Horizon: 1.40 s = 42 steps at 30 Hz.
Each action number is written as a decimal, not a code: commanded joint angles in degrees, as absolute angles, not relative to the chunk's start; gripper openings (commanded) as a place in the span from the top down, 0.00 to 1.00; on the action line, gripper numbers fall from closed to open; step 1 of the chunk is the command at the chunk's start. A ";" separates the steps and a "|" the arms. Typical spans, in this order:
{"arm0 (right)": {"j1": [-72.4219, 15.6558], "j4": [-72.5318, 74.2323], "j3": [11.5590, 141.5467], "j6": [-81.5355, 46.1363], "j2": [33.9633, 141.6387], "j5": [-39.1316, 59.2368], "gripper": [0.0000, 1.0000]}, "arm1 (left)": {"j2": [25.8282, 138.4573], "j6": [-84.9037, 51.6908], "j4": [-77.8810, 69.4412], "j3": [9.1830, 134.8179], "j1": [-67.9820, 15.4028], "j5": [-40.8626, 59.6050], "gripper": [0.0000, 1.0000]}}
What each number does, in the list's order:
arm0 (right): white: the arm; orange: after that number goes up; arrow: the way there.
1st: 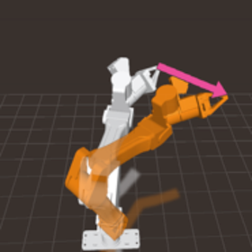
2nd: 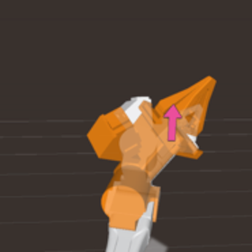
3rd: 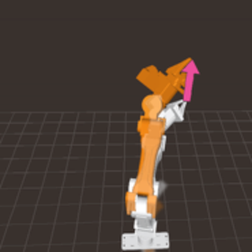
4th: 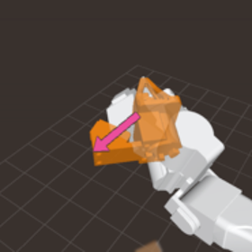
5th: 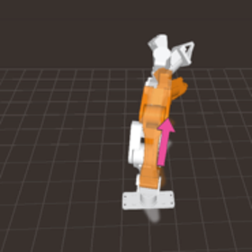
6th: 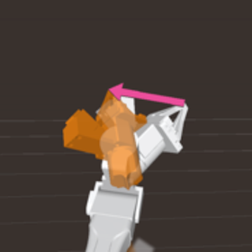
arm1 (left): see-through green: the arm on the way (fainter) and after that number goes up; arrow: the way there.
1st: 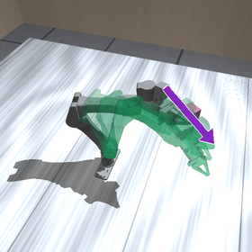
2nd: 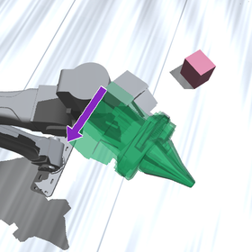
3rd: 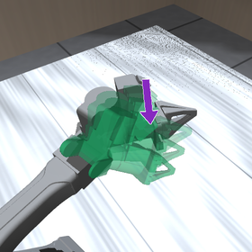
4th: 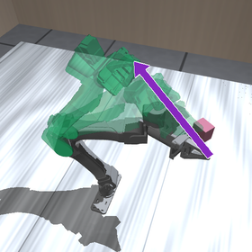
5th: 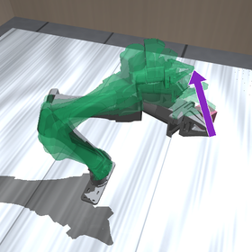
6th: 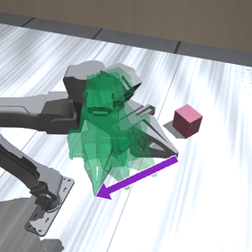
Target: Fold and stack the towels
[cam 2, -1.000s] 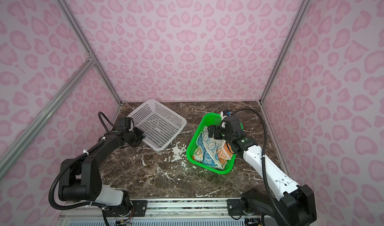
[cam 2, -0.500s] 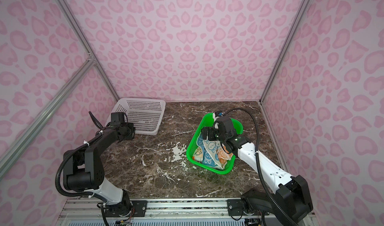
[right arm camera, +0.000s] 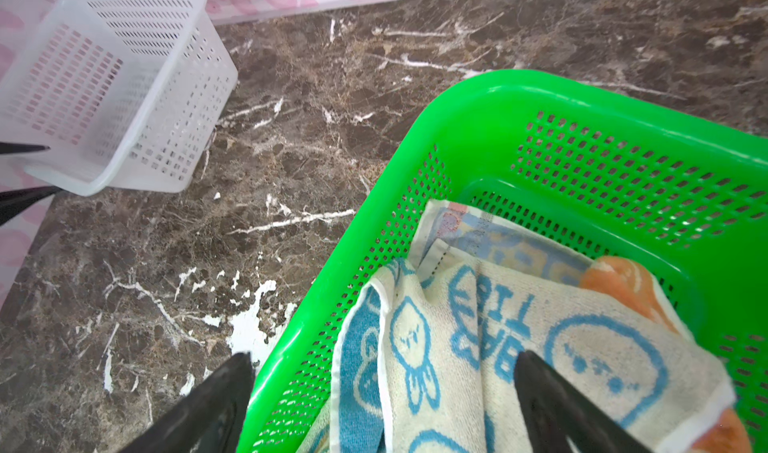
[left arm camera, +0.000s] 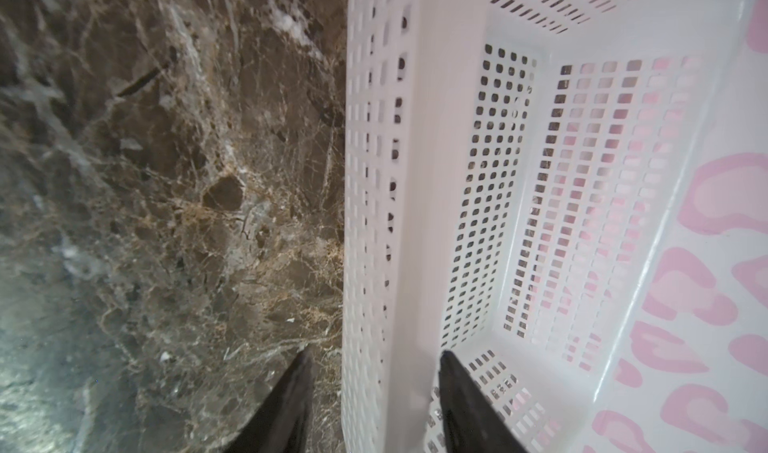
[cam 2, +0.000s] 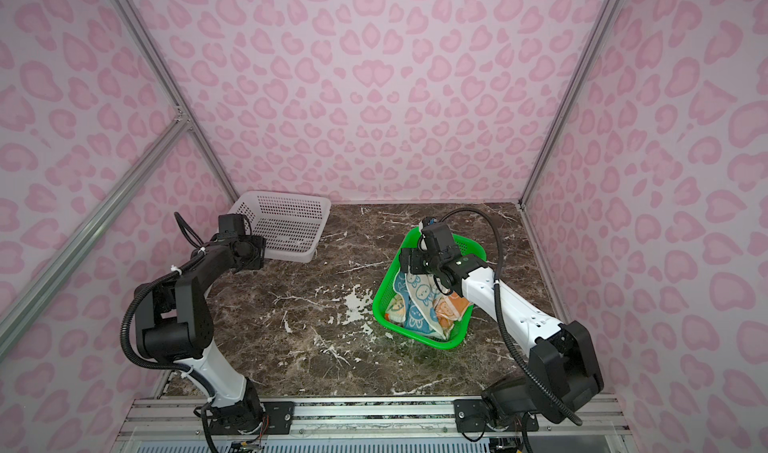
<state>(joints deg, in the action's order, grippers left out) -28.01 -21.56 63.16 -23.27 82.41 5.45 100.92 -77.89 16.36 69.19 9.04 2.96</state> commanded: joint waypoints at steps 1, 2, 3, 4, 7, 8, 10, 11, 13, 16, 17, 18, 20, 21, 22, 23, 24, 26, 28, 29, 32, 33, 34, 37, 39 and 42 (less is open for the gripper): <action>-28.87 -25.48 65.08 -25.16 85.34 2.50 0.00 | 98.45 -75.32 13.73 67.14 8.97 4.82 0.43; -29.12 -26.32 65.95 -25.79 86.71 2.15 0.00 | 97.58 -74.32 13.57 66.60 8.88 4.97 0.42; -29.44 -26.88 66.59 -26.34 87.78 1.98 0.00 | 96.87 -73.47 13.75 66.32 8.88 5.16 0.41; -29.90 -27.27 67.27 -27.01 89.18 1.70 0.00 | 95.87 -72.41 13.88 65.71 8.88 5.36 0.40; -31.55 -28.15 69.90 -28.42 93.20 1.03 0.00 | 92.30 -69.33 13.36 63.26 8.92 5.95 0.38; -32.30 -28.82 71.21 -28.81 94.78 0.35 0.00 | 90.99 -68.10 13.36 62.52 8.88 6.10 0.36; -33.49 -30.03 73.64 -29.37 97.32 -0.72 0.00 | 88.29 -66.07 13.03 61.12 8.88 6.95 0.32; -33.86 -30.50 75.07 -29.51 98.61 -1.07 0.00 | 86.71 -65.07 13.01 60.41 8.79 7.50 0.31; -34.59 -31.89 77.84 -29.60 101.28 -2.72 0.02 | 83.86 -63.07 12.66 59.31 8.25 9.23 0.30; -34.80 -35.26 82.08 -29.06 105.81 -5.06 0.11 | 79.22 -58.75 13.07 59.55 5.80 11.90 0.29; -34.94 -36.08 83.24 -28.78 106.96 -5.87 0.14 | 76.99 -56.36 13.61 59.90 3.94 11.21 0.28; -34.89 -36.65 83.91 -28.65 107.89 -6.68 0.18 | 75.05 -54.44 13.87 59.98 1.89 10.25 0.27; -34.78 -37.39 84.64 -28.12 109.38 -7.60 0.27 | 70.61 -50.91 13.97 59.74 -2.66 8.29 0.23; -34.79 -37.52 84.64 -27.97 110.02 -7.60 0.33 | 68.99 -50.27 14.06 59.47 -4.53 7.35 0.22; -34.48 -37.81 84.64 -27.74 110.64 -7.37 0.39 | 67.14 -49.88 13.95 58.94 -6.59 6.07 0.22; -34.38 -37.88 84.64 -27.19 111.19 -7.00 0.45 | 65.37 -49.60 13.53 58.16 -8.60 4.39 0.21; -34.26 -37.92 84.64 -26.68 111.48 -6.78 0.51 | 64.13 -49.25 13.51 57.74 -10.46 2.51 0.18; -33.57 -38.04 84.64 -25.57 111.56 -6.67 0.62 | 61.98 -47.32 14.50 57.42 -14.64 -0.89 0.01; -32.95 -38.11 84.64 -23.66 111.16 -6.20 0.72 | 61.01 -45.99 15.11 57.07 -18.12 -3.28 0.02; -32.58 -38.23 84.64 -22.33 110.90 -6.22 0.80 | 60.95 -45.73 14.91 56.64 -19.67 -3.75 0.02; -31.76 -37.89 84.64 -16.17 109.42 -5.38 0.92 | 62.31 -44.38 14.37 56.07 -23.85 -3.34 0.02; -31.49 -38.47 86.02 -14.41 109.01 -6.35 0.94 | 63.06 -44.06 14.39 56.08 -25.45 -4.16 0.02; -31.24 -39.61 87.27 -13.75 109.05 -8.25 0.95 | 63.80 -43.95 14.34 56.07 -26.65 -4.89 0.02; -29.75 -43.62 90.08 -9.91 110.74 -14.95 1.00 | 66.64 -43.71 14.10 56.42 -30.67 -8.79 0.02; -28.61 -43.97 90.76 -7.36 111.89 -18.32 1.00 | 68.99 -42.68 13.21 57.11 -33.49 -10.57 0.02; -25.12 -43.50 91.49 -5.45 113.49 -17.95 1.00 | 73.29 -40.91 13.77 59.84 -37.35 -13.91 0.02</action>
<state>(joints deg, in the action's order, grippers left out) -27.16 -41.74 91.02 -9.21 112.29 -14.81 71.20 -43.42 14.98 57.78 -35.38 -8.95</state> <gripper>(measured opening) 0.123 0.977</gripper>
